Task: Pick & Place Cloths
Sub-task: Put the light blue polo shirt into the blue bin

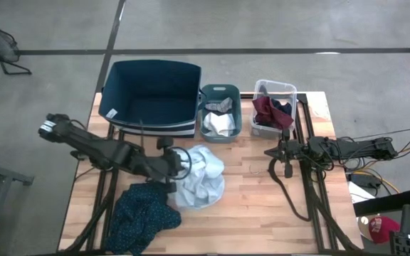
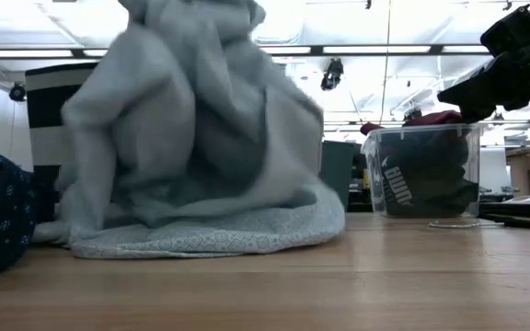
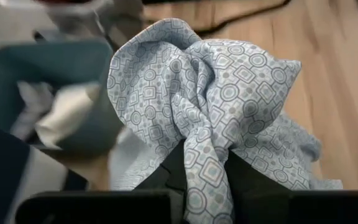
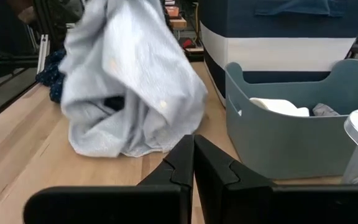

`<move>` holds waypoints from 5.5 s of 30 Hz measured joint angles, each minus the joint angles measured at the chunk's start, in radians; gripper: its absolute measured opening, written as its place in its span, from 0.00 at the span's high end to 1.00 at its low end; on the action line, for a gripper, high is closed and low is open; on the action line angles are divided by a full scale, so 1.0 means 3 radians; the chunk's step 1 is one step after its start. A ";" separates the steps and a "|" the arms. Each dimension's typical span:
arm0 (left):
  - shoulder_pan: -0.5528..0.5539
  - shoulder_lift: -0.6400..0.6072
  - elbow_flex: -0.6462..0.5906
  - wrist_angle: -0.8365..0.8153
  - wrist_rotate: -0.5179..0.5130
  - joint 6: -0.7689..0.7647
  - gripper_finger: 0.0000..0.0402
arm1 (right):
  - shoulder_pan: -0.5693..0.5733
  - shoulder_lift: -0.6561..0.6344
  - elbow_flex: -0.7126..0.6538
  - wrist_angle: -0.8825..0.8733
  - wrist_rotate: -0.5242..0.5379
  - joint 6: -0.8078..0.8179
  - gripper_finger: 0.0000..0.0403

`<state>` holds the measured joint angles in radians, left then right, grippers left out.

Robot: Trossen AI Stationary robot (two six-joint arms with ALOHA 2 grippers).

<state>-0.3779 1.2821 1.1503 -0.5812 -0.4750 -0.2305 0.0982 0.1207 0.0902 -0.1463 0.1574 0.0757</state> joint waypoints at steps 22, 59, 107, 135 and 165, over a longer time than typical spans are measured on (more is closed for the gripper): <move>0.0161 -0.0067 0.1618 -0.1058 -0.3015 0.1092 0.90 | 0.0000 0.0000 0.0000 0.0003 0.0000 0.0005 0.98; 0.2615 -0.0162 0.1077 -0.1130 -0.1359 0.0455 0.53 | 0.0000 0.0001 0.0000 0.0004 0.0000 0.0005 0.98; -0.0337 0.1578 -0.0689 -0.1180 -0.2945 0.0378 0.29 | 0.0000 0.0000 0.0000 0.0004 0.0000 0.0004 0.98; 0.0044 0.1383 0.0114 -0.1530 -0.2935 0.1092 0.99 | -0.0001 0.0000 0.0000 0.0004 0.0000 0.0004 0.98; 0.1916 0.0030 0.1753 -0.1344 -0.3585 0.1990 0.99 | 0.0000 0.0001 0.0000 0.0005 0.0000 0.0005 0.98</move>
<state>0.1969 1.2911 1.6760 -0.9845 -1.5505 0.3666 0.0982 0.1211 0.0902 -0.1449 0.1574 0.0772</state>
